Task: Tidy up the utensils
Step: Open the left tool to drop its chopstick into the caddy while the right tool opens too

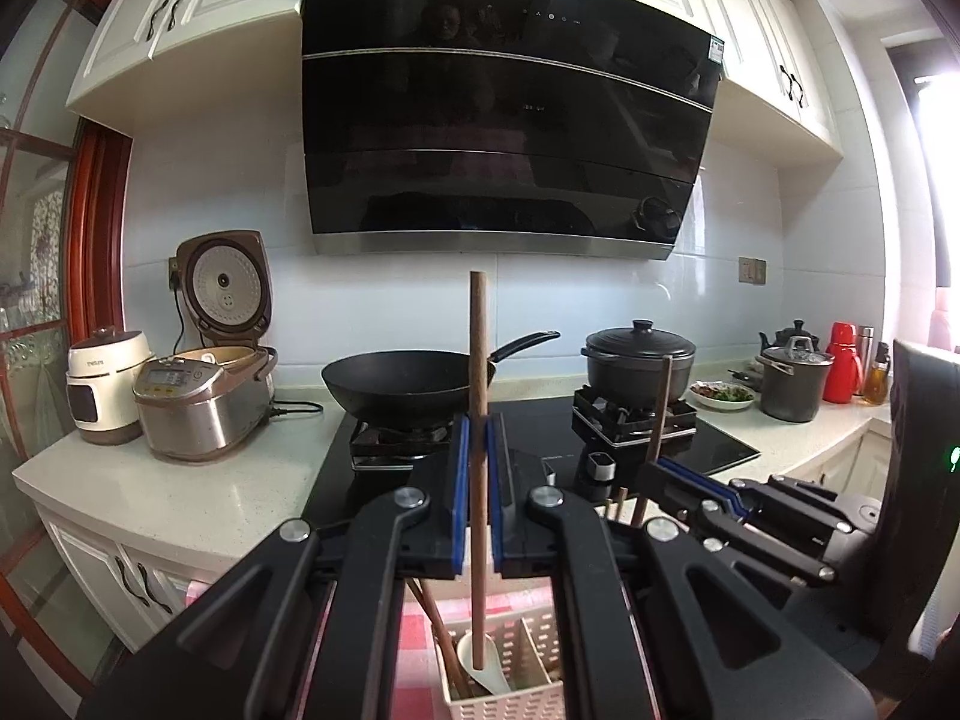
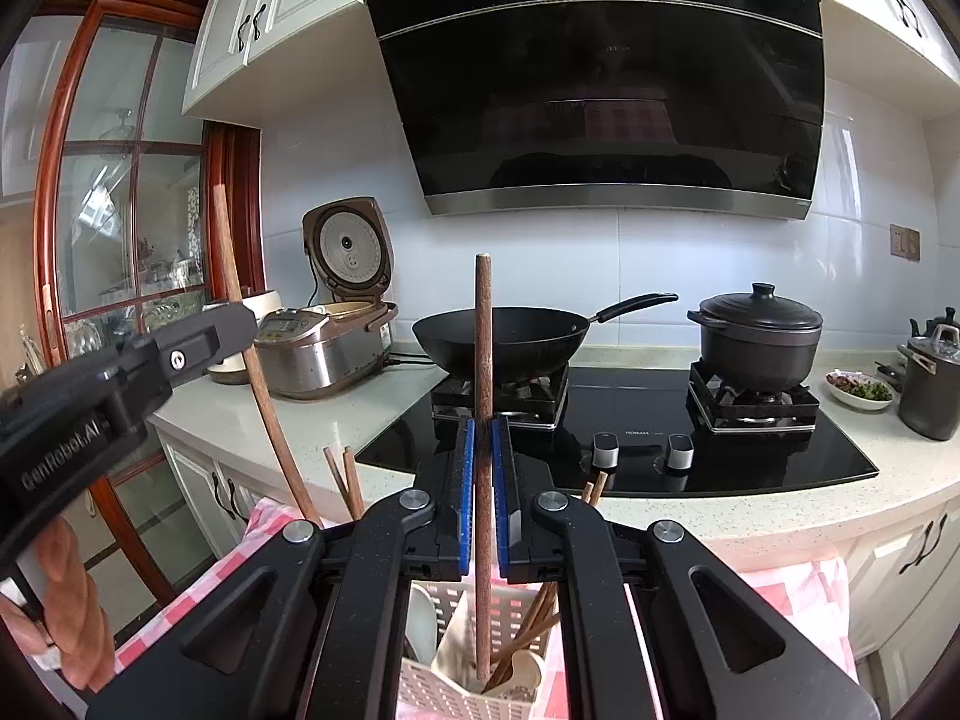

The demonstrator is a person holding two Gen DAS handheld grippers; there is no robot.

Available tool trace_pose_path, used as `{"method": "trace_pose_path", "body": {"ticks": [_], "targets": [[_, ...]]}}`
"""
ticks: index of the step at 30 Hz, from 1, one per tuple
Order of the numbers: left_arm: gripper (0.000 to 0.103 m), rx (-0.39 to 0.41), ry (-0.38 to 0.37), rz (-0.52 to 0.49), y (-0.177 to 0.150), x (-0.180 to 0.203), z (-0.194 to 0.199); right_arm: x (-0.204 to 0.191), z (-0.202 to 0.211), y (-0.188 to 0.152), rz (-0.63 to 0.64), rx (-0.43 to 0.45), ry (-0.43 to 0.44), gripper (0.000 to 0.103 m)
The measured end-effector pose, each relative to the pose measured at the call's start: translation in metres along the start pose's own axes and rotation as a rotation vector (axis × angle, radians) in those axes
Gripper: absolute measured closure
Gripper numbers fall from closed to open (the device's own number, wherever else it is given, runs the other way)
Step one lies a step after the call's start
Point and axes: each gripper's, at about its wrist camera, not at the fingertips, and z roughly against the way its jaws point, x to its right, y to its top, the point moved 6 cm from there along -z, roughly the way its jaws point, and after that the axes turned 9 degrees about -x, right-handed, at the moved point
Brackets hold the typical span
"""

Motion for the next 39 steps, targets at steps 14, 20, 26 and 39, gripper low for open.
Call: {"method": "trace_pose_path", "body": {"ticks": [14,20,26,39], "targets": [[0.097,-0.176,-0.029,0.055,-0.073,-0.010,-0.072,-0.003,-0.058,-0.052,0.019,-0.128,0.045,0.097],[0.097,-0.254,-0.014,0.061,-0.106,-0.013,-0.092,-0.006,-0.069,-0.068,0.033,-0.175,0.048,0.097],[0.096,-0.264,0.018,0.085,-0.121,-0.028,-0.090,-0.006,-0.060,-0.065,0.039,-0.162,0.034,0.093],[0.008,-0.110,0.130,0.075,-0.087,-0.050,-0.001,-0.011,0.027,-0.031,0.076,-0.018,-0.009,0.048]]}}
